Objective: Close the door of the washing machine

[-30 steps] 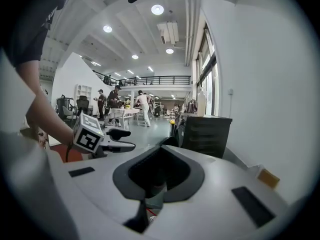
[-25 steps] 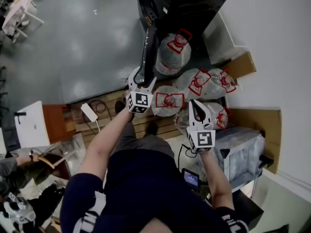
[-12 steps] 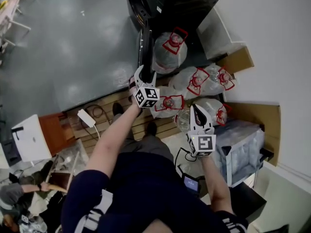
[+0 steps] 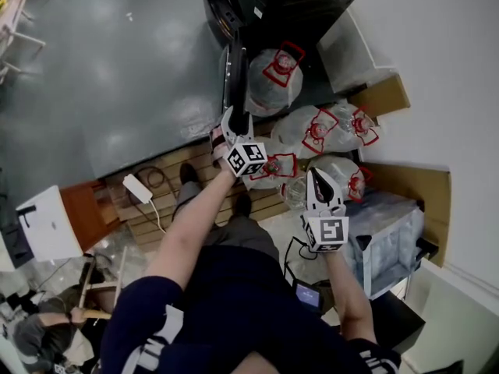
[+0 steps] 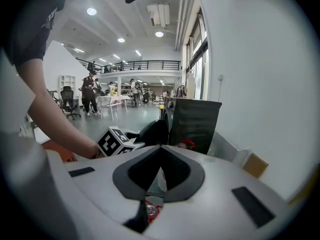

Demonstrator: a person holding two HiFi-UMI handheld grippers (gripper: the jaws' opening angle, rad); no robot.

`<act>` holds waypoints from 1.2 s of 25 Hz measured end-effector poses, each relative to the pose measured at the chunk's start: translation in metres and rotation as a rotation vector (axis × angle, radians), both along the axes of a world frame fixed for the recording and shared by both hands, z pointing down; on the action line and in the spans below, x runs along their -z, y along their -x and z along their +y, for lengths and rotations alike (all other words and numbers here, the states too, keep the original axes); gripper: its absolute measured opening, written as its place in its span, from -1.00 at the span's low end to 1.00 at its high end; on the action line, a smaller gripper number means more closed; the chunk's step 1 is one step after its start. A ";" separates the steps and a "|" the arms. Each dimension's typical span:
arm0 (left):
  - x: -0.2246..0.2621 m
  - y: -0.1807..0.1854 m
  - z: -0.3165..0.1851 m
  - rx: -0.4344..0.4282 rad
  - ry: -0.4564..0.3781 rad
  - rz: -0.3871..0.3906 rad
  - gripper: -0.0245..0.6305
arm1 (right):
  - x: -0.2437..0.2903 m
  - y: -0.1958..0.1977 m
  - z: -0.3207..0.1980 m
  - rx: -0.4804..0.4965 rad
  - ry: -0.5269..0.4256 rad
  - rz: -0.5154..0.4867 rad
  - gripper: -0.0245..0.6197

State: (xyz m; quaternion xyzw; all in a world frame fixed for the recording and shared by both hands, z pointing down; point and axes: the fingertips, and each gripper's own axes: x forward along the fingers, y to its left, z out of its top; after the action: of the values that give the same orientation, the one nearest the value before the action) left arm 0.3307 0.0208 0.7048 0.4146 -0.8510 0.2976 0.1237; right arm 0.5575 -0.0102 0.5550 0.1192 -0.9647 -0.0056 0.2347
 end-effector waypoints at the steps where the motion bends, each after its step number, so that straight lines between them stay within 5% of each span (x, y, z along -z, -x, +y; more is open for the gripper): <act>1: 0.000 0.000 0.000 0.010 -0.001 -0.002 -0.25 | -0.001 0.001 0.000 0.003 0.001 0.001 -0.86; 21: -0.020 0.034 0.055 0.192 0.000 0.008 -0.35 | -0.020 -0.005 0.014 0.030 0.023 0.050 -0.86; 30: -0.019 0.074 0.091 0.090 0.006 -0.002 -0.35 | -0.012 0.037 0.048 0.092 0.028 0.023 -0.86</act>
State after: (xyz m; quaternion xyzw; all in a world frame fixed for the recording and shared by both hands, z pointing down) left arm 0.2572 0.1114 0.7242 0.3754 -0.8679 0.2948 0.1373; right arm 0.5205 0.0383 0.5666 0.0713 -0.9664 -0.0042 0.2469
